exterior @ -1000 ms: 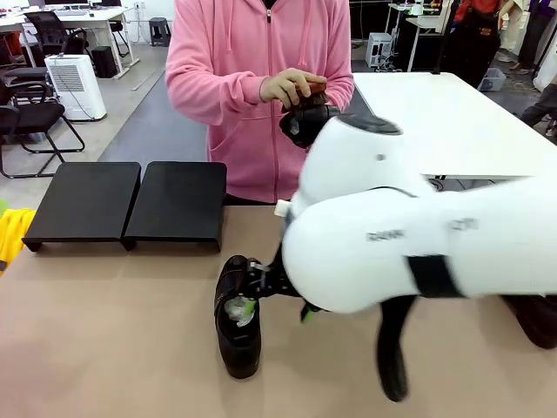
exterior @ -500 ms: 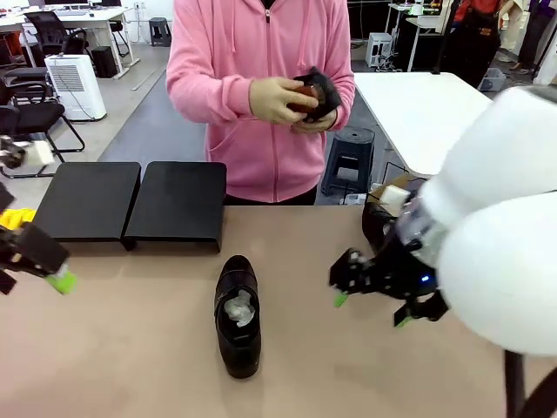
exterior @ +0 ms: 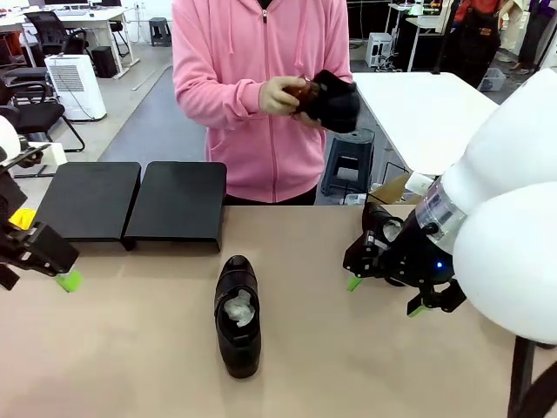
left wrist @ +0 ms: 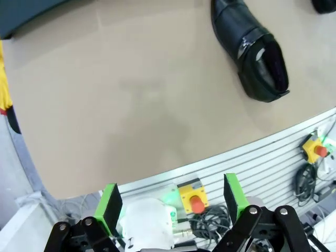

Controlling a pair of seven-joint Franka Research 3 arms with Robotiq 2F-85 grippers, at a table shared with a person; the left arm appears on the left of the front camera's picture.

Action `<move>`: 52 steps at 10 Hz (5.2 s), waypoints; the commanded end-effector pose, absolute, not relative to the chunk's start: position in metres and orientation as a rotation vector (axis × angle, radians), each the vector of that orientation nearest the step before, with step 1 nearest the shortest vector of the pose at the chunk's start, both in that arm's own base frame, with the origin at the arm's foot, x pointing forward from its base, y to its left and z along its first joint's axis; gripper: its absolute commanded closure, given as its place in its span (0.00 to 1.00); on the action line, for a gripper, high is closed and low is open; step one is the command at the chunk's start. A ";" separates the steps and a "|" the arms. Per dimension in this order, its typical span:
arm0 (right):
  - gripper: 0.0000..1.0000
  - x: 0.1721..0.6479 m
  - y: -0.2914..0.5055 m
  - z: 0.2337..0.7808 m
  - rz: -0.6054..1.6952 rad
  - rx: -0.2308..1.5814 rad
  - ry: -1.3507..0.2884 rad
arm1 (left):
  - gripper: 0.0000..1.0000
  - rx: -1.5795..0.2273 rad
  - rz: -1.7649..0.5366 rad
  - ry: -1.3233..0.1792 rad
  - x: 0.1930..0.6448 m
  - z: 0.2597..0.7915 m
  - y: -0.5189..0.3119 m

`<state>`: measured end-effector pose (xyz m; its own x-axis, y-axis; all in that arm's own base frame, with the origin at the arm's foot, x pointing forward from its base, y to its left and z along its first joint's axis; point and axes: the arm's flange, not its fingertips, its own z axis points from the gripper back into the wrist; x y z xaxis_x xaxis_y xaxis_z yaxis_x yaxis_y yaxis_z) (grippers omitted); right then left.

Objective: Organize the shoes by placing them on the stand.
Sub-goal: Place the Shoe from the middle of the table onto the Shoes Stand.

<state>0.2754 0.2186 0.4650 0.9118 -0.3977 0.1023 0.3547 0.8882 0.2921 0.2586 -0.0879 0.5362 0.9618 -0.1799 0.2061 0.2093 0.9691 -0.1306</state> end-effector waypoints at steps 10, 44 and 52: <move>0.00 0.290 0.157 0.485 -0.611 0.238 -0.190 | 0.00 -0.089 -0.063 -0.212 0.365 0.414 -0.313; 0.00 0.278 0.159 0.478 -0.588 0.184 -0.117 | 1.00 0.029 0.005 -0.130 0.373 0.347 -0.380; 0.00 0.278 0.159 0.478 -0.588 0.184 -0.117 | 1.00 -0.081 -0.328 -0.103 0.311 0.515 -0.290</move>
<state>0.2769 0.1583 0.4772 0.8288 -0.5574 0.0494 0.5391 0.8190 0.1966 0.3208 -0.3376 0.4795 0.9685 -0.2191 0.1181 0.2331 0.9648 -0.1218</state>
